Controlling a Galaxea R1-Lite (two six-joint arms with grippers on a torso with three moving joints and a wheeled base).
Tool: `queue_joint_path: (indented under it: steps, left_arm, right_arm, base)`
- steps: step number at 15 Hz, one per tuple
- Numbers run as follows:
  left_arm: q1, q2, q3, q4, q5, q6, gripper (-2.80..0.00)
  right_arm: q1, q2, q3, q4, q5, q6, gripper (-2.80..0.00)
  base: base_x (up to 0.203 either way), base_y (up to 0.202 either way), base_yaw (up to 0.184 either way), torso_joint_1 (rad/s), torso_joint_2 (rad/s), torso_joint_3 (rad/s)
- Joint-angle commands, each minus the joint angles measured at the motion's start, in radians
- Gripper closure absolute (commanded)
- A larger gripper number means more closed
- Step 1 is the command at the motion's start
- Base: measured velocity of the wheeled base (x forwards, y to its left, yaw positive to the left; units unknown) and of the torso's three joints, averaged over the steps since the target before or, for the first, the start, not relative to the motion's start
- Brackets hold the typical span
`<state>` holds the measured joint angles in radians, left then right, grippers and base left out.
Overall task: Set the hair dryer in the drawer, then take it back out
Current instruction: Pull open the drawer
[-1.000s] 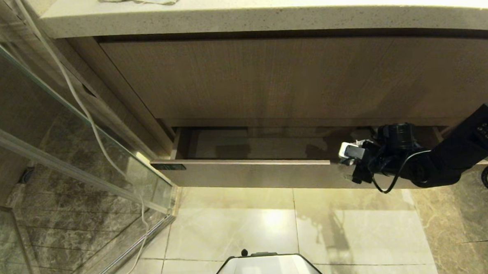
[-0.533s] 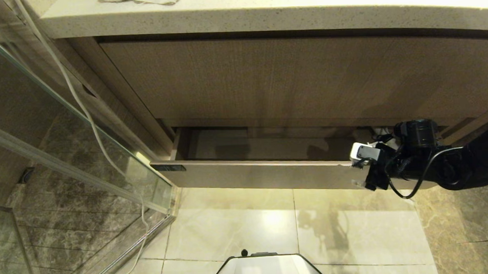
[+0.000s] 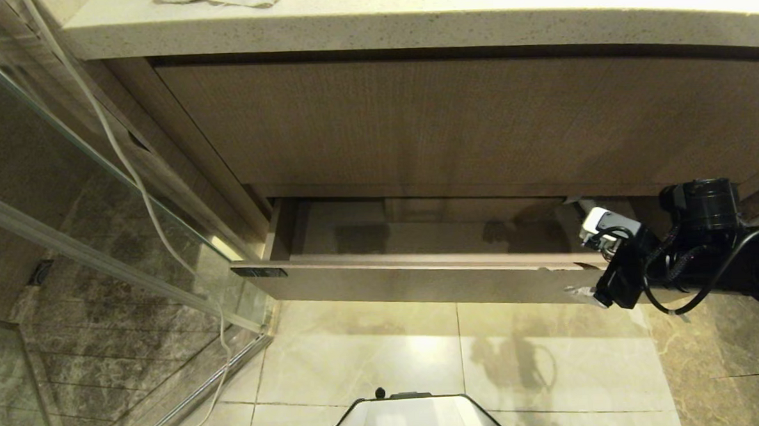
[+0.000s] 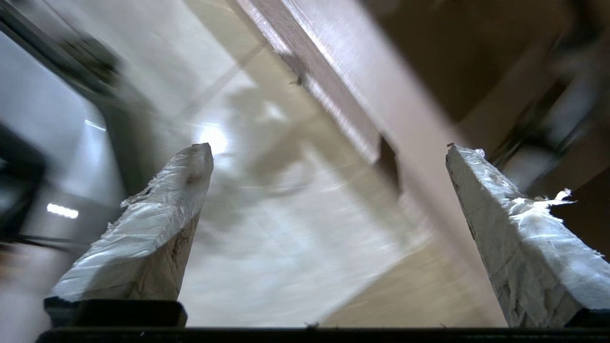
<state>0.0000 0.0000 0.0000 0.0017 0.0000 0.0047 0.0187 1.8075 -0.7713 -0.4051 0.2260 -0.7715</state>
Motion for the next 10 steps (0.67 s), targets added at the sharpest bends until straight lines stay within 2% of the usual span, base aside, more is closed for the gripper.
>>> queue_joint_path:
  steps: [1, 2, 4, 6, 9, 10]
  left_arm:
    - [0.000, 0.000, 0.002, 0.000, 0.000, 0.000, 0.00]
    - [0.000, 0.000, 0.002, 0.000, 0.000, 0.000, 0.00]
    - [0.000, 0.000, 0.002, 0.000, 0.000, 0.000, 0.00]
    - [0.000, 0.000, 0.002, 0.000, 0.000, 0.000, 0.00]
    - [0.000, 0.000, 0.002, 0.000, 0.000, 0.000, 0.00]
    - [0.000, 0.000, 0.002, 0.000, 0.000, 0.000, 0.00]
  right_arm:
    - [-0.002, -0.112, 0.029, 0.078, 0.003, 0.204, -2.80]
    - [-0.003, -0.129, 0.029, 0.125, 0.000, 0.241, 0.00]
    - [-0.002, -0.137, 0.014, 0.155, -0.027, 0.254, 0.00]
    - [-0.004, -0.150, 0.014, 0.161, -0.115, 0.260, 0.00]
    - [0.011, -0.182, -0.036, 0.202, -0.299, 0.392, 0.00]
    - [0.014, -0.183, -0.039, 0.206, -0.304, 0.397, 0.00]
  base:
    - [0.000, 0.000, 0.000, 0.000, 0.00, 0.000]
    - [0.000, 0.000, 0.000, 0.000, 0.00, 0.000]
    - [0.000, 0.000, 0.000, 0.000, 0.00, 0.000]
    - [0.000, 0.000, 0.000, 0.000, 0.00, 0.000]
    - [0.000, 0.000, 0.000, 0.000, 0.00, 0.000]
    - [0.000, 0.000, 0.000, 0.000, 0.00, 0.000]
